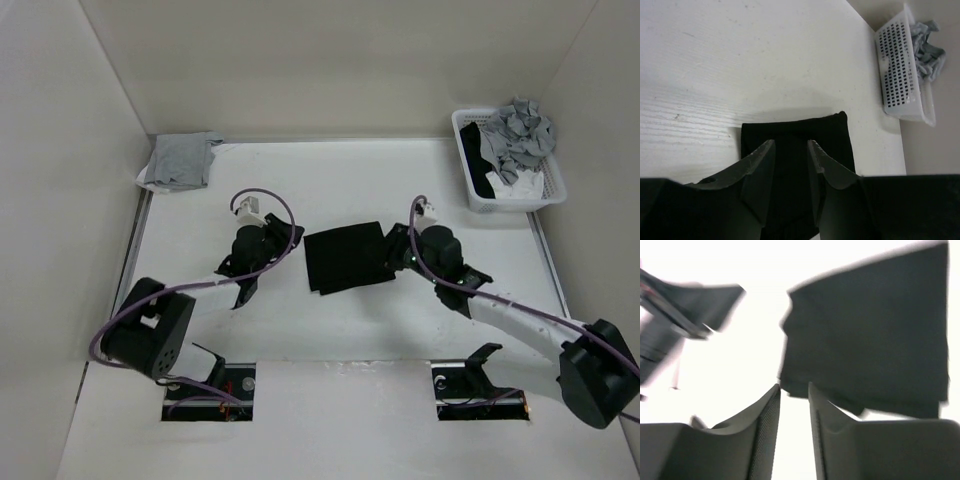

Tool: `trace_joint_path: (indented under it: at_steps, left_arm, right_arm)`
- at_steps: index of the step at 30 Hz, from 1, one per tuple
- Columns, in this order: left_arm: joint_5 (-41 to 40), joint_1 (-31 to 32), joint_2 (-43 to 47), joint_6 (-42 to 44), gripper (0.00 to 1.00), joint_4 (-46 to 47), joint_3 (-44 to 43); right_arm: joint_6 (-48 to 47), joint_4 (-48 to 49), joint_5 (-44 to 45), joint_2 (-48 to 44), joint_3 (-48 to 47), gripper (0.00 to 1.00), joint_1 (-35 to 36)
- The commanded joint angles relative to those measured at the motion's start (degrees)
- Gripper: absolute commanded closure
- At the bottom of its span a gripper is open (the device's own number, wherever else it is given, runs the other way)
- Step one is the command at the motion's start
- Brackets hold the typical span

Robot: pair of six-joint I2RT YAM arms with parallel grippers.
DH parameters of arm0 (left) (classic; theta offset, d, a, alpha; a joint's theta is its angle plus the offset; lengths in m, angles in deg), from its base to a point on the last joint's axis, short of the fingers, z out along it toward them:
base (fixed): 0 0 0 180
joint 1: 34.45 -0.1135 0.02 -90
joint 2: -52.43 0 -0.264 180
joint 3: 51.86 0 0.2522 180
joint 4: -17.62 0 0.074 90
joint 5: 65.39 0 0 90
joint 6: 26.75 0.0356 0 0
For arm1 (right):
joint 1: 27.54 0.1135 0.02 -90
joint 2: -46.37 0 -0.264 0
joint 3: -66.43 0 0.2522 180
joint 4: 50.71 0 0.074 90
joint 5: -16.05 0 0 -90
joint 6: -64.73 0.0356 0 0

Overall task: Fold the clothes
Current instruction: Fold the tank top

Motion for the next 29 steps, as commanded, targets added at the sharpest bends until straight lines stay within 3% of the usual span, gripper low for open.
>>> trace_joint_path:
  at_steps: [1, 6, 13, 25, 29]
  left_arm:
    - [-1.7, 1.6, 6.6, 5.7, 0.68, -4.7, 2.2]
    - [-2.7, 2.3, 15.6, 10.6, 0.59, -16.5, 2.3]
    - [-4.3, 0.5, 21.7, 12.6, 0.53, -28.5, 2.2]
    - [-5.2, 4.1, 18.1, 11.6, 0.54, -28.6, 1.0]
    - [-5.3, 4.7, 17.6, 12.0, 0.5, -29.6, 0.1]
  right_arm:
    - [-4.0, -1.3, 2.4, -3.4, -5.4, 0.63, -3.4]
    - [-4.2, 1.7, 9.2, -4.9, -5.4, 0.6, -9.9]
    - [0.3, 12.7, 24.6, -7.2, 7.7, 0.51, -14.3]
    - [1.6, 15.3, 23.3, -7.8, 9.7, 0.5, -15.5]
    - [1.7, 15.3, 23.2, -7.0, 9.5, 0.5, -15.5]
